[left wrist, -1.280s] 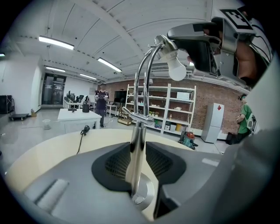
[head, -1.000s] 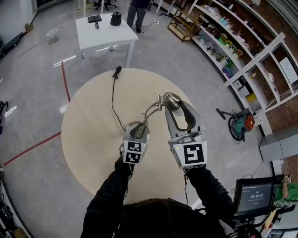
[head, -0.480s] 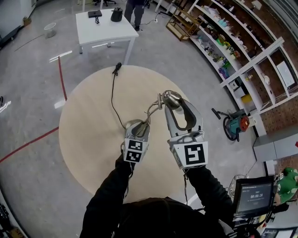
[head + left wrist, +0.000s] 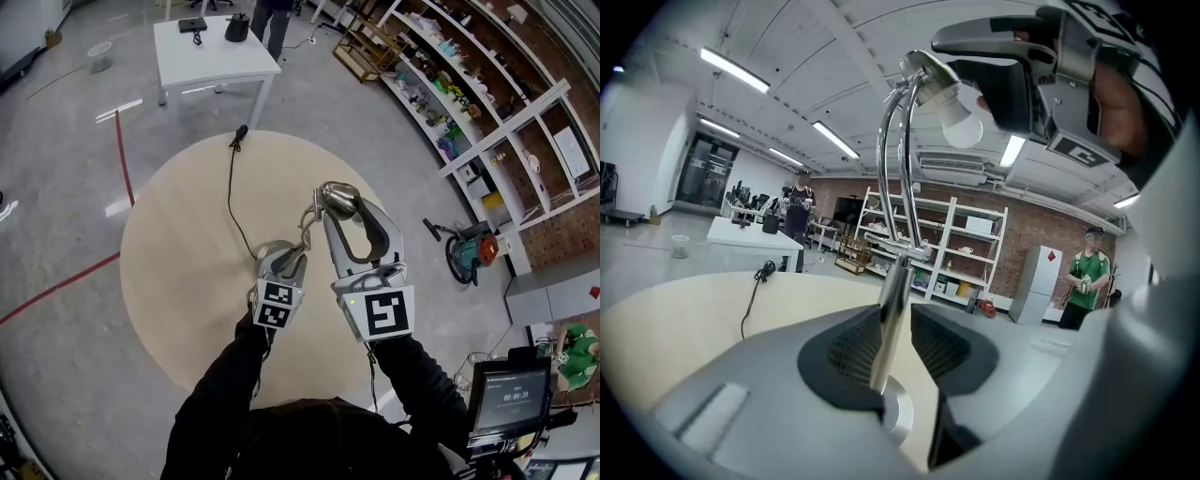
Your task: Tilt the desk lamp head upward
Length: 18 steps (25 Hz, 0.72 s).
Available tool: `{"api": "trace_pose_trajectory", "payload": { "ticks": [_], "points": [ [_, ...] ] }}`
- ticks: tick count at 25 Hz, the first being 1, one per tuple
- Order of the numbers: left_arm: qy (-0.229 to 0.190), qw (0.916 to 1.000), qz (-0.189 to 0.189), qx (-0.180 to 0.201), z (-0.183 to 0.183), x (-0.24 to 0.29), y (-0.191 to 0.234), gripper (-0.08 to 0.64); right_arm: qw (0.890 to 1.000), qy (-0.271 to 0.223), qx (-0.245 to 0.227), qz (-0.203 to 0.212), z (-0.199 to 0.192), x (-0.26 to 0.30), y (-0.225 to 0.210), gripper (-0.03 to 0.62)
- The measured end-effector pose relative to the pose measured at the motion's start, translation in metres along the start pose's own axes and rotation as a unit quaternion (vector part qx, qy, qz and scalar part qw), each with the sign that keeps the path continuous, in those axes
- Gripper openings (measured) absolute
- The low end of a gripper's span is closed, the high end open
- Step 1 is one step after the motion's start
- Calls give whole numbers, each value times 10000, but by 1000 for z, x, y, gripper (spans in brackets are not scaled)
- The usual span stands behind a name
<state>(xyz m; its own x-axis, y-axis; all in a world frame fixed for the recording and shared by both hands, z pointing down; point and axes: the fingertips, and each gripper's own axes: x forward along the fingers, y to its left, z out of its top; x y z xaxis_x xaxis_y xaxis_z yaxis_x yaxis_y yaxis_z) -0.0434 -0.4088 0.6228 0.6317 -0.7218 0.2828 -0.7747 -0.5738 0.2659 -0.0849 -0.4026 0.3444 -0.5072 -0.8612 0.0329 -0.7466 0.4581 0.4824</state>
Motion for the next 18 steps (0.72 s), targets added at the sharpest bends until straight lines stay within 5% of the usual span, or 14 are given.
{"api": "trace_pose_trajectory", "payload": {
  "ticks": [18],
  "points": [
    [221,9994,262,-23,-7,-20,19,107,9993,-254,271,54,10,-9,6,187]
  ]
}}
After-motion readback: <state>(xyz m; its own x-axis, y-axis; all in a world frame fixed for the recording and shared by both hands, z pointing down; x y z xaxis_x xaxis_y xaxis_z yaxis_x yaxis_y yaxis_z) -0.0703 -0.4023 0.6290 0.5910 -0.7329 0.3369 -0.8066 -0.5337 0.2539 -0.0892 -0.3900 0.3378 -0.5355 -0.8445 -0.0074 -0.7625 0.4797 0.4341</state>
